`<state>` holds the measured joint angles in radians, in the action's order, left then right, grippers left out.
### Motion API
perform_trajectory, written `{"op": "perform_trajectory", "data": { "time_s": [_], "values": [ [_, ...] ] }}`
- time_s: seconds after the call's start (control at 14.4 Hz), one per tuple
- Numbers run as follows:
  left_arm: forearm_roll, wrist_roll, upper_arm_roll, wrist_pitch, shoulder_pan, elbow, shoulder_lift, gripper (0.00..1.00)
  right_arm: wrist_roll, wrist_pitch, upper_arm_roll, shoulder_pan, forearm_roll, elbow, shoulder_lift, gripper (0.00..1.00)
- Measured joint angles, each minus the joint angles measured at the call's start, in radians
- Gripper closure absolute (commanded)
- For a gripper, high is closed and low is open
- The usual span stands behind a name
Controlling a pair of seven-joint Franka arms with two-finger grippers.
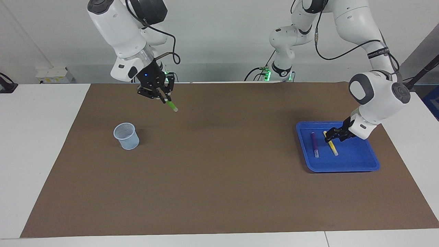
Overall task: Right arm passes pens to left for tray arrangement
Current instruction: 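Grasp the green pen from the cup with the right gripper and lift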
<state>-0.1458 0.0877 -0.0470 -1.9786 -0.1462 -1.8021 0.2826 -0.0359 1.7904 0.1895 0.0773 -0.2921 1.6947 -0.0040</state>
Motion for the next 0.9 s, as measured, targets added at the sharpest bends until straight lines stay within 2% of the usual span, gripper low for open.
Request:
{"op": "perform_trajectory", "data": {
  "time_s": [0.28, 0.56, 0.9],
  "values": [
    [-0.097, -0.177, -0.003, 0.095, 0.029, 0.055, -0.036, 0.16, -0.183, 0.310, 0.003, 0.090, -0.158, 0.130, -0.017, 1.00],
    [-0.189, -0.355, -0.004, 0.165, 0.046, 0.057, -0.099, 0.16, -0.397, 0.545, 0.004, 0.182, -0.205, 0.219, -0.038, 1.00],
    [-0.348, -0.679, -0.007, 0.188, 0.066, 0.057, -0.149, 0.17, -0.597, 0.927, 0.005, 0.305, -0.311, 0.329, -0.041, 1.00]
  ]
}}
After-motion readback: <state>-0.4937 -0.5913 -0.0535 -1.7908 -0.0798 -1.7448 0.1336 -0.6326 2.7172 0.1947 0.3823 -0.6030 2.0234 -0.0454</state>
